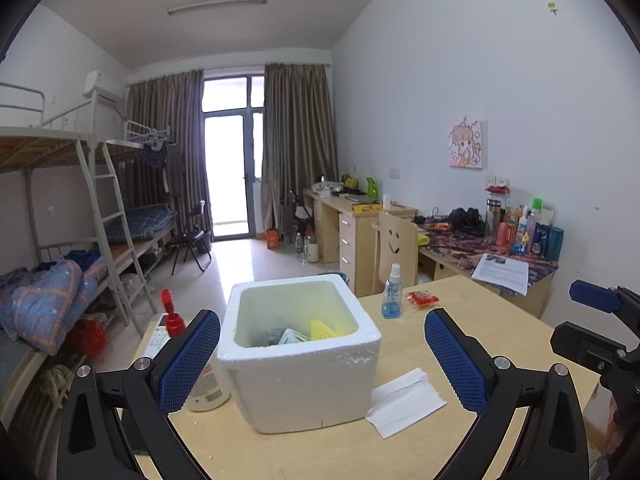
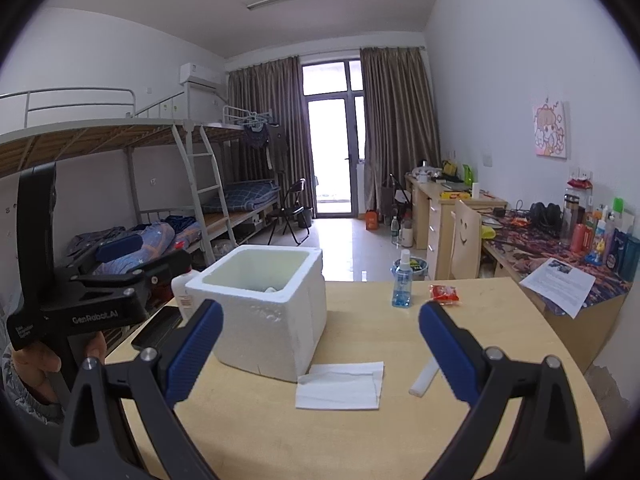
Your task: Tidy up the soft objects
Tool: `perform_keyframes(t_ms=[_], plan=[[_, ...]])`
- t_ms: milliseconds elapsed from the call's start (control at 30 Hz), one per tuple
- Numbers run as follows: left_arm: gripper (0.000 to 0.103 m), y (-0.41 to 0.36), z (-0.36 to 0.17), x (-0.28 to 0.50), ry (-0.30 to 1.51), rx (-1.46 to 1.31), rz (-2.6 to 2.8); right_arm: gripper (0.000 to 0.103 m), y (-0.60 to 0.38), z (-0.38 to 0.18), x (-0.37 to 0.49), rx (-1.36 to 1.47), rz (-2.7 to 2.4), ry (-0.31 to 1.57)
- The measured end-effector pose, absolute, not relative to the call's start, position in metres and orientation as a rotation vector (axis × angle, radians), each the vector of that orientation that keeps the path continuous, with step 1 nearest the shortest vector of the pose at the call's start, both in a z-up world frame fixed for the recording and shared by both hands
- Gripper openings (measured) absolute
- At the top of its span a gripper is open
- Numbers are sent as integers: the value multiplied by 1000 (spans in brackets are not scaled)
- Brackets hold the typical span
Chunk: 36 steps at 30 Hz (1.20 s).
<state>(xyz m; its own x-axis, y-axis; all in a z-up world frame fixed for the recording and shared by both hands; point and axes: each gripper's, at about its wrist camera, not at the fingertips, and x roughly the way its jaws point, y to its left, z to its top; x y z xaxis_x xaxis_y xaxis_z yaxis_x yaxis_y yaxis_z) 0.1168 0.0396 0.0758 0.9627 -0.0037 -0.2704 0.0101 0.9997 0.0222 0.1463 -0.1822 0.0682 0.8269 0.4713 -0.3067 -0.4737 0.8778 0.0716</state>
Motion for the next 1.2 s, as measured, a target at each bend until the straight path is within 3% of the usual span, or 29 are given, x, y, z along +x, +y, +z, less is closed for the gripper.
perform_keyframes(t_ms=[1200], plan=[[102,24,20,47,161,-93,10,101,-212,30,87,-15,520,245]])
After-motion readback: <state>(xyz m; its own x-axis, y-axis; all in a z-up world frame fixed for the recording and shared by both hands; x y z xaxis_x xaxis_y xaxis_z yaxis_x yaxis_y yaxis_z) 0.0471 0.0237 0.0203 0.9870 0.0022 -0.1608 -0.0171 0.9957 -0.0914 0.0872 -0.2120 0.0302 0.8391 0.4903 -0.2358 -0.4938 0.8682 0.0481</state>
